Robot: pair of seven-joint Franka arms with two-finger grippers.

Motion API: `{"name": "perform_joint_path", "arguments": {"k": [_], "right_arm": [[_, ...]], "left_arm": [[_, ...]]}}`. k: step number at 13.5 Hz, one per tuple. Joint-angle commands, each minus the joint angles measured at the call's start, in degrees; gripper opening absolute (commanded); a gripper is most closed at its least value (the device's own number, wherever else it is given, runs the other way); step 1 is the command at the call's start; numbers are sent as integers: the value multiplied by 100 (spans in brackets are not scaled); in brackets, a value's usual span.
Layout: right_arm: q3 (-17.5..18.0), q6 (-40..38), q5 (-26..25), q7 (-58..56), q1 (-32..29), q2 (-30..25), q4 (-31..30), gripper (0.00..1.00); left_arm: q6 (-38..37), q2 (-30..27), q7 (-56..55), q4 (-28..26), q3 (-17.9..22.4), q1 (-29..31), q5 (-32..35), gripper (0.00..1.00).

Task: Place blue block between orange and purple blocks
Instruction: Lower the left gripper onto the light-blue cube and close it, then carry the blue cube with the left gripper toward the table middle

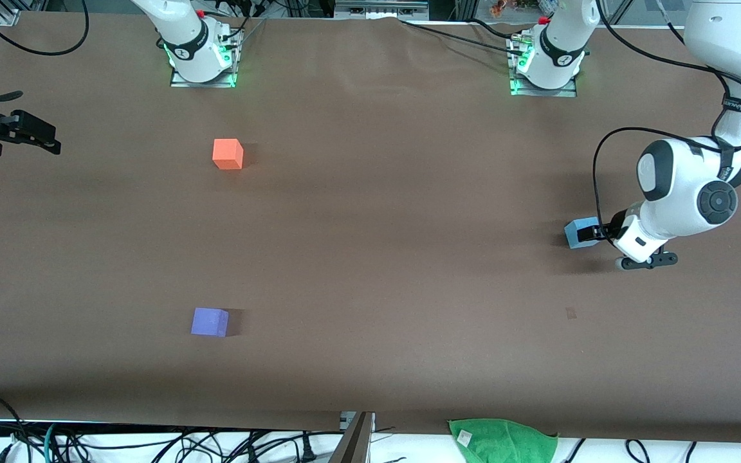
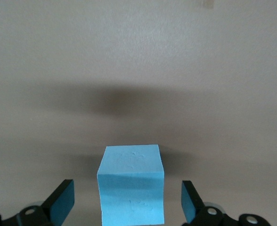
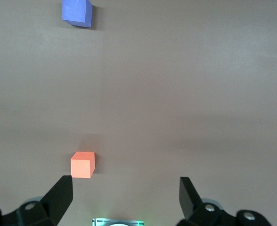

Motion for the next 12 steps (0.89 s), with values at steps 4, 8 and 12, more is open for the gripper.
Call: {"name": "perform_joint_path", "arguments": {"k": [4,8,12], "right_arm": [[-1,-67,107,-4,-32,28,104,100],[-10,-58,107,-4,-32,28,104,100],[-10,-49,107,-13,-32,81,113,100]], "left_arm": [[374,282,-35,-67,-22,36,-103,94],[260,335,61,-93,-22,45,-94,23],[-757,-138,61,135,-197,10,-85,1]]}}
